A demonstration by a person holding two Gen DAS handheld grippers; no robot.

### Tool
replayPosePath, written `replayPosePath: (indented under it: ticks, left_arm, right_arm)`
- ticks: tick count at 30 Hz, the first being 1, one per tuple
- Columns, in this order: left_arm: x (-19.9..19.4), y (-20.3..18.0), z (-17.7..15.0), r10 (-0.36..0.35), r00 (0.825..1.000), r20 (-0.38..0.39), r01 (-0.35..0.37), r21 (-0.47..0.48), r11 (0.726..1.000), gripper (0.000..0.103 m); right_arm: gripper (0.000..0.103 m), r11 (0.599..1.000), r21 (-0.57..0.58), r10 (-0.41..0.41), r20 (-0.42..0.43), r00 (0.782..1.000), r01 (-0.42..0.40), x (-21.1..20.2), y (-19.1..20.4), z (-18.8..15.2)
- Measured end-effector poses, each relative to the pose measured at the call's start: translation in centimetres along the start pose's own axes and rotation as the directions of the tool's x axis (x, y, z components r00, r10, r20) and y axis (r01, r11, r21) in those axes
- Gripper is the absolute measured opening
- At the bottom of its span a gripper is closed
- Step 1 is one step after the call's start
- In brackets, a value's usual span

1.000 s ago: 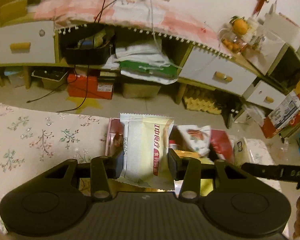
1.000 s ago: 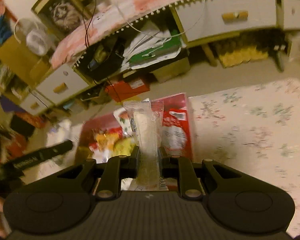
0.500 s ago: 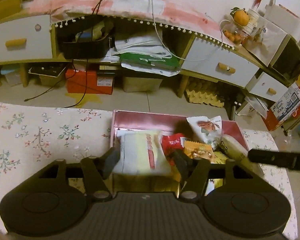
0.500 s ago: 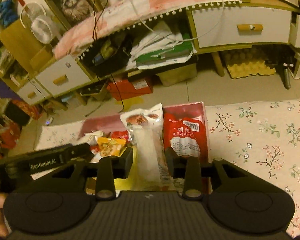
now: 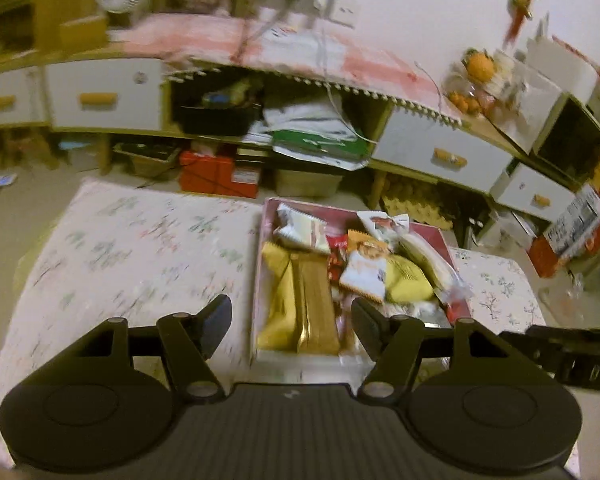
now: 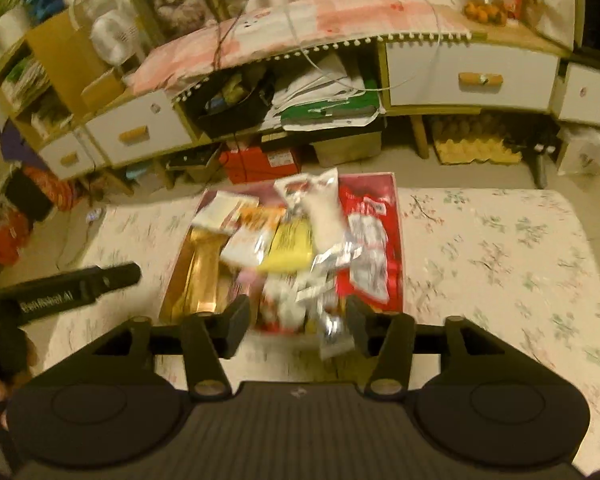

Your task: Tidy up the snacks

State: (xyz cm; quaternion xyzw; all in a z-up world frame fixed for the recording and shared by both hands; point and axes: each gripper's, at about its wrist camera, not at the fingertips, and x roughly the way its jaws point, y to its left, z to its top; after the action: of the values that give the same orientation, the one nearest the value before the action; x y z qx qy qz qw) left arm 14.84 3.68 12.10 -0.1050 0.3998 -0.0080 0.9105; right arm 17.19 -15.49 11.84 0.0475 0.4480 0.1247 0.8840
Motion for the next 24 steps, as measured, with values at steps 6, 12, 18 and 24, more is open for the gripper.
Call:
replayPosePath:
  ticks: [6, 12, 18, 24]
  left_arm:
    - [-5.8, -1.3, -4.0, 0.068, 0.994, 0.085, -0.068, 0.005, 0.998, 0.078]
    - [-6.8, -1.7, -6.0, 0.072, 0.989, 0.126, -0.079, 0.050, 0.996, 0.091]
    - [-5.9, -1.9, -6.7, 0.088, 0.990, 0.111, -0.095, 0.057, 0.994, 0.100]
    - [-6.3, -2.7, -7.2, 0.094, 0.987, 0.126, -0.105, 0.082, 0.991, 0.103]
  right_arm:
    - [0.077, 0.994, -0.100, -0.039, 0.132, 0.990, 0.052, -5.3, 3.2, -5.0]
    - [0.087, 0.988, -0.113, -0.078, 0.235, 0.969, 0.107, -7.2, 3.8, -7.2]
    - [0.094, 0.983, -0.115, -0.117, 0.220, 0.969, 0.145, -6.0, 2.8, -8.3]
    - [0.103, 0.970, -0.128, -0.173, 0.226, 0.959, 0.205, -6.1, 2.8, -9.3]
